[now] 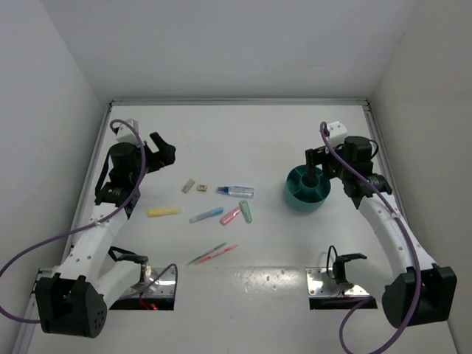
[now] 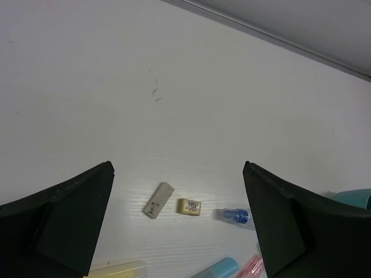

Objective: Sort the stationery into containers
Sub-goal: Pick up the stationery from the center of the board.

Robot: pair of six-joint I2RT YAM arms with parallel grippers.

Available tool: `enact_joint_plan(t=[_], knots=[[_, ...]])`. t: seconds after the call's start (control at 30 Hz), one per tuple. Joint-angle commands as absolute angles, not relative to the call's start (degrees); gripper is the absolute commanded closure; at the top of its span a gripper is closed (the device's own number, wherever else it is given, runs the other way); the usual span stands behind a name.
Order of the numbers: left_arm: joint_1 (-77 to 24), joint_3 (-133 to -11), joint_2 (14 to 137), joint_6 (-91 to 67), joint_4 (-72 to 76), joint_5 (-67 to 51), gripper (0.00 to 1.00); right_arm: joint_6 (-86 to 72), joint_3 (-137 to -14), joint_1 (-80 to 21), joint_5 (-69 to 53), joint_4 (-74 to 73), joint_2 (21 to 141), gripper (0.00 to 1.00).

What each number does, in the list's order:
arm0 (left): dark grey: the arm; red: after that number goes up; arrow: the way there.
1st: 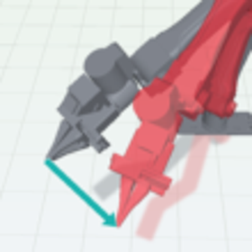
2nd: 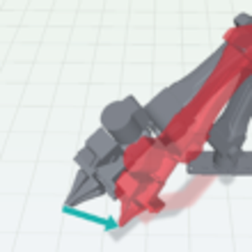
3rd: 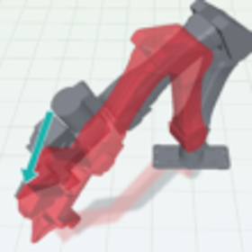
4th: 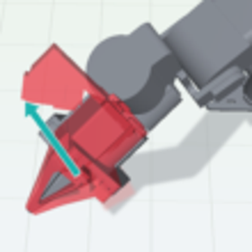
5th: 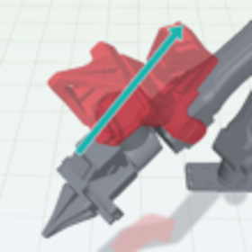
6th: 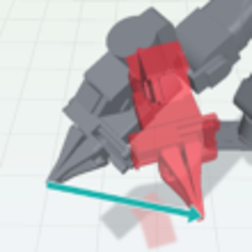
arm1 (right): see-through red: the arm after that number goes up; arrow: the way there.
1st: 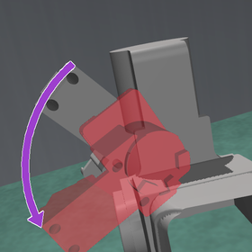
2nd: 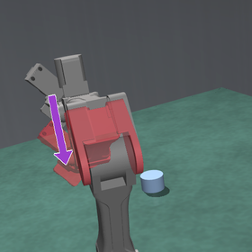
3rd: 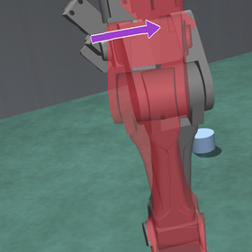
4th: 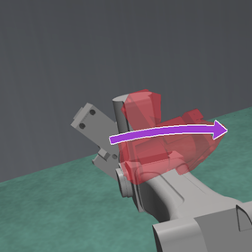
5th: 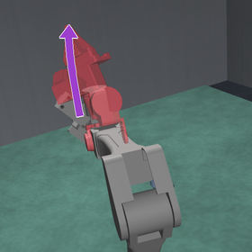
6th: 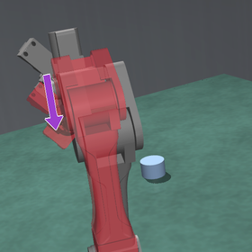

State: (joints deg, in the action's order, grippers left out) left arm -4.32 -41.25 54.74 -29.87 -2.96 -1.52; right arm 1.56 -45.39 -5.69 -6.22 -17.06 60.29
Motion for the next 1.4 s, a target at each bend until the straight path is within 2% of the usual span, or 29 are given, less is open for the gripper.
enact_joint_plan(t=[0.0, 0.03, 0.1, 0.13, 0.17, 0.23, 0.27, 0.3, 0.47, 0.5, 0.53, 0.57, 0.63, 0.67, 0.7, 0.73, 0.83, 0.93, 0.97, 1.0, 1.03, 1.07, 1.13, 1.17, 1.2, 1.23, 1.3, 1.33, 1.37], knots=[[-4.48, -42.19, 53.96, -30.15, -1.49, -2.37, 0.0, 4.3, -44.47, -5.45, -10.1, -16.79, 59.06, 0.0], [-4.48, -41.67, 53.96, -30.76, -1.49, -2.37, 0.0, 5.35, -44.47, -5.45, -10.89, -16.79, 59.06, 0.0], [-4.48, -41.66, 54.66, -30.76, -1.49, -2.37, 0.13, 7.63, -43.78, -5.45, -11.68, -18.18, 59.06, 0.0], [-4.48, -41.66, 55.45, -31.46, -1.49, -2.37, 0.27, 9.56, -43.77, -5.45, -15.0, -18.98, 59.06, 0.0], [-4.48, -41.66, 56.07, -31.46, -1.49, -3.07, 0.51, 14.8, -43.77, -5.45, -17.12, -20.03, 59.06, 0.0], [-4.48, -42.27, 58.0, -31.46, -2.63, -4.3, 0.77, 18.27, -44.38, -5.45, -18.46, -23.37, 59.06, 0.0], [-4.48, -43.23, 58.7, -31.46, -3.25, -5.09, 0.97, 17.76, -44.38, -5.45, -17.67, -23.38, 59.06, 0.0], [-4.48, -43.24, 59.41, -31.46, -3.86, -5.79, 1.0, 17.23, -44.99, -5.45, -16.53, -23.38, 59.06, 0.0], [-7.37, -46.48, 65.19, -22.61, -7.11, -14.14, 1.0, 18.36, -46.14, -5.45, -24.6, -26.71, 58.54, 0.02], [-10.25, -47.36, 66.35, -20.59, -10.25, -14.15, 1.0, 18.89, -46.66, -5.45, -27.74, -28.11, 58.54, 0.17], [-11.68, -48.42, 67.58, -17.26, -12.28, -14.15, 0.99, 19.51, -46.67, -5.45, -28.73, -28.12, 59.14, 0.99], [-12.82, -50.34, 68.63, -16.1, -14.04, -11.98, 0.97, 19.51, -46.67, -5.45, -30.13, -29.52, 60.46, 1.0], [-14.24, -50.89, 69.52, -15.29, -16.95, -9.94, 0.79, 22.4, -48.24, -5.45, -33.73, -33.39, 61.96, 1.0], [-14.24, -50.37, 69.52, -15.99, -16.96, -7.93, 0.68, 23.28, -48.25, -6.15, -36.71, -34.18, 63.44, 0.9], [-14.24, -50.36, 68.56, -17.13, -16.96, -6.17, 0.41, 24.86, -49.47, -6.15, -37.78, -36.63, 64.24, 0.54], [-14.24, -49.4, 66.12, -18.7, -16.96, -4.15, 0.28, 26.44, -49.48, -6.67, -39.36, -37.96, 64.94, 0.02], [-14.24, -45.71, 61.28, -25.91, -14.16, 3.14, 0.09, 34.61, -49.05, -6.68, -47.18, -39.99, 64.34, 0.01], [-14.24, -43.42, 55.91, -29.0, -13.54, 9.3, 0.14, 39.01, -45.89, -7.21, -55.08, -34.83, 62.23, 0.01], [-14.24, -43.42, 54.07, -29.0, -14.06, 10.36, 0.23, 39.89, -45.27, -7.73, -55.8, -33.33, 61.7, 0.04], [-14.24, -43.42, 53.36, -29.7, -14.06, 12.2, 0.64, 39.9, -44.57, -8.26, -56.42, -31.66, 61.7, 0.11], [-14.24, -43.42, 52.74, -30.66, -15.28, 13.17, 0.85, 39.9, -45.08, -8.26, -57.12, -29.73, 63.35, 0.34], [-14.24, -42.9, 52.21, -31.54, -15.29, 13.18, 0.95, 39.9, -45.61, -8.78, -57.13, -29.1, 64.5, 0.52], [-14.76, -42.89, 51.68, -32.25, -15.99, 13.18, 0.99, 40.69, -48.23, -9.49, -57.13, -29.61, 67.14, 0.94], [-14.77, -42.89, 51.68, -32.78, -16.0, 13.18, 0.99, 40.69, -48.95, -10.36, -57.13, -29.62, 69.58, 0.98], [-14.77, -42.89, 51.68, -33.48, -16.95, 15.18, 0.8, 41.3, -49.65, -12.11, -55.3, -29.62, 70.65, 0.94], [-14.77, -43.67, 51.68, -33.49, -18.88, 16.86, 0.59, 41.31, -50.88, -13.26, -54.5, -27.79, 71.71, 0.73], [-14.77, -44.82, 51.68, -35.5, -20.65, 23.88, 0.21, 40.61, -55.16, -18.35, -50.11, -27.25, 76.36, 0.62], [-14.77, -45.52, 50.11, -37.51, -21.87, 26.17, 0.15, 40.61, -57.11, -20.28, -48.62, -27.25, 78.38, 0.48], [-13.98, -45.53, 49.23, -38.14, -21.88, 28.63, 0.13, 40.08, -60.96, -24.48, -45.56, -27.25, 82.75, 0.45]])
